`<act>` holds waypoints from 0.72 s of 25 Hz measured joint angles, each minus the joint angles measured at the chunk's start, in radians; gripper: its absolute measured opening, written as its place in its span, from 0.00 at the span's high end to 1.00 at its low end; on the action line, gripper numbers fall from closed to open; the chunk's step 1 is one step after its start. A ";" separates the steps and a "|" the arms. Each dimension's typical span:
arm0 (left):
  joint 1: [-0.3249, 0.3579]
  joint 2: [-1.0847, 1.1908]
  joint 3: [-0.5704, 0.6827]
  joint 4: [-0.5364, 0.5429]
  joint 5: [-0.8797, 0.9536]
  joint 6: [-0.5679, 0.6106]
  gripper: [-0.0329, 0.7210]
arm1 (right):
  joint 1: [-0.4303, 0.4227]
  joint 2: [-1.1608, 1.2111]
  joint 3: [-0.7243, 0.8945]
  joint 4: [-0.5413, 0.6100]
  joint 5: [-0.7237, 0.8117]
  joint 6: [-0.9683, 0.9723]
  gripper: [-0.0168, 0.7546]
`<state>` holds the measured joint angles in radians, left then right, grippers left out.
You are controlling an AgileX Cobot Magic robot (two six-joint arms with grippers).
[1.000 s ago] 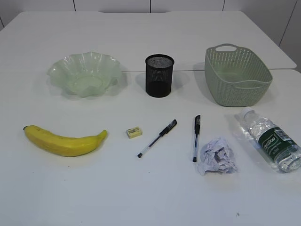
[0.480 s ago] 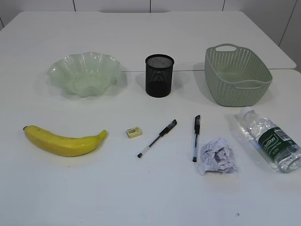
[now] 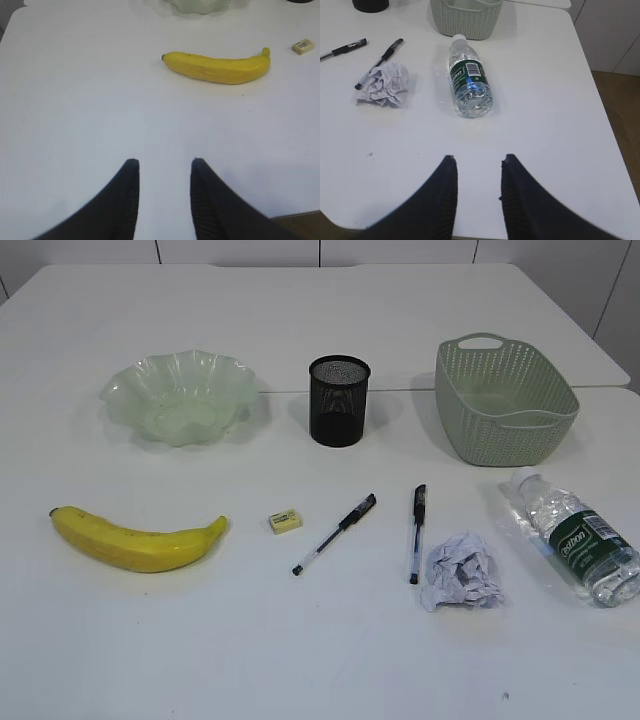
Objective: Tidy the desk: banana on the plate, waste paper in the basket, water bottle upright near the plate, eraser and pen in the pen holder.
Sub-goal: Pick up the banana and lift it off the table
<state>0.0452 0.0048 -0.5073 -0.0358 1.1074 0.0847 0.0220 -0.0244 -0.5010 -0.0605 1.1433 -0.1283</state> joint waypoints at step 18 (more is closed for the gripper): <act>0.000 0.000 0.000 0.000 0.000 0.000 0.64 | 0.000 0.000 0.000 0.000 -0.002 0.026 0.68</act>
<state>0.0452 0.0048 -0.5073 -0.0358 1.1074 0.0847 0.0220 -0.0244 -0.5010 -0.0605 1.1413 -0.1022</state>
